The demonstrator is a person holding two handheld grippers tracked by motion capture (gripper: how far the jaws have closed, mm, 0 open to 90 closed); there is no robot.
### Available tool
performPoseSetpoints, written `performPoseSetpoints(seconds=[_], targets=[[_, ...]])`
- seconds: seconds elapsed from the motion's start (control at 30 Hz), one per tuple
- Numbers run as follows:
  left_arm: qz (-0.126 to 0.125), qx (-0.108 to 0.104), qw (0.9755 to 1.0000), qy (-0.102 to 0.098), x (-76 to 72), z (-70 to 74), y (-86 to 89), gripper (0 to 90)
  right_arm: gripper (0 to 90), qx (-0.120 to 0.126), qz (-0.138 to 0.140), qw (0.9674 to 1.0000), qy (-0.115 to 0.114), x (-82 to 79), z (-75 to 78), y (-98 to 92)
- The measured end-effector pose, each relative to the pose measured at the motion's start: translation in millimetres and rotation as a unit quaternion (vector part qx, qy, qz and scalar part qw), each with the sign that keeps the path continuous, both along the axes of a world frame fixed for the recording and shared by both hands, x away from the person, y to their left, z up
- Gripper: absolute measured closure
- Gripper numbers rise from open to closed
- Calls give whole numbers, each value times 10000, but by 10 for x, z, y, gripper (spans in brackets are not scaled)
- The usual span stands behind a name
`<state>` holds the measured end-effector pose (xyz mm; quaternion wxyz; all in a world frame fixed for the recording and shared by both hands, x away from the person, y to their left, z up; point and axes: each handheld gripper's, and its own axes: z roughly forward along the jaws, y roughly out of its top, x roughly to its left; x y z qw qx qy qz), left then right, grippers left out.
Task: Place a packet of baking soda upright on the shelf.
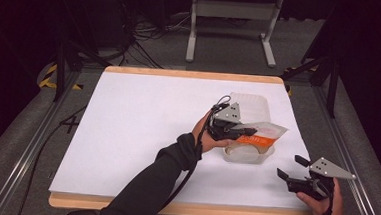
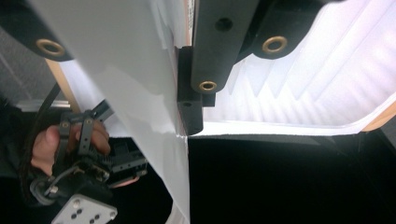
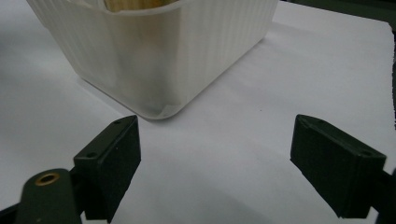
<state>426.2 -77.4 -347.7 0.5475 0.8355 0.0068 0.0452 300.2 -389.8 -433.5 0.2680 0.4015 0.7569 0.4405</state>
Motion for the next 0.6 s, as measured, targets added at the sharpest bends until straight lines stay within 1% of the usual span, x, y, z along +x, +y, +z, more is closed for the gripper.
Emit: performPoseSetpoints(seconds=[0.07, 0.1, 0.23, 0.3, 0.37, 0.4, 0.53, 0.57, 0.6], targets=[[29, 119, 9999, -81, -13, 28, -9, 888, 170, -13, -7, 10000, -4, 0, 2, 0], [53, 225, 9996, -142, -27, 55, -10, 872, 170, -15, -20, 10000, 4, -3, 6, 0], [119, 275, 9994, -200, -48, 112, 23, 840, 170, -29, -20, 10000, -17, -1, 7, -4], [187, 288, 9991, -232, -48, 160, 71, 798, 170, -30, -21, 10000, -15, -3, 9, -5], [196, 272, 9992, -227, -50, 199, 117, 800, 170, -22, -25, 10000, -18, -6, 13, -6], [222, 293, 9989, -278, -56, 219, 141, 791, 170, -14, -18, 10000, -27, -6, 15, -7], [255, 336, 9985, -354, -68, 262, 200, 751, 171, -19, -23, 10000, -28, -7, 18, -9], [293, 365, 9981, -403, -74, 287, 242, 730, 171, -36, -25, 10000, -32, -8, 20, -3], [306, 358, 9981, -400, -80, 294, 261, 720, 171, -37, -32, 10000, -29, -9, 21, 0]])
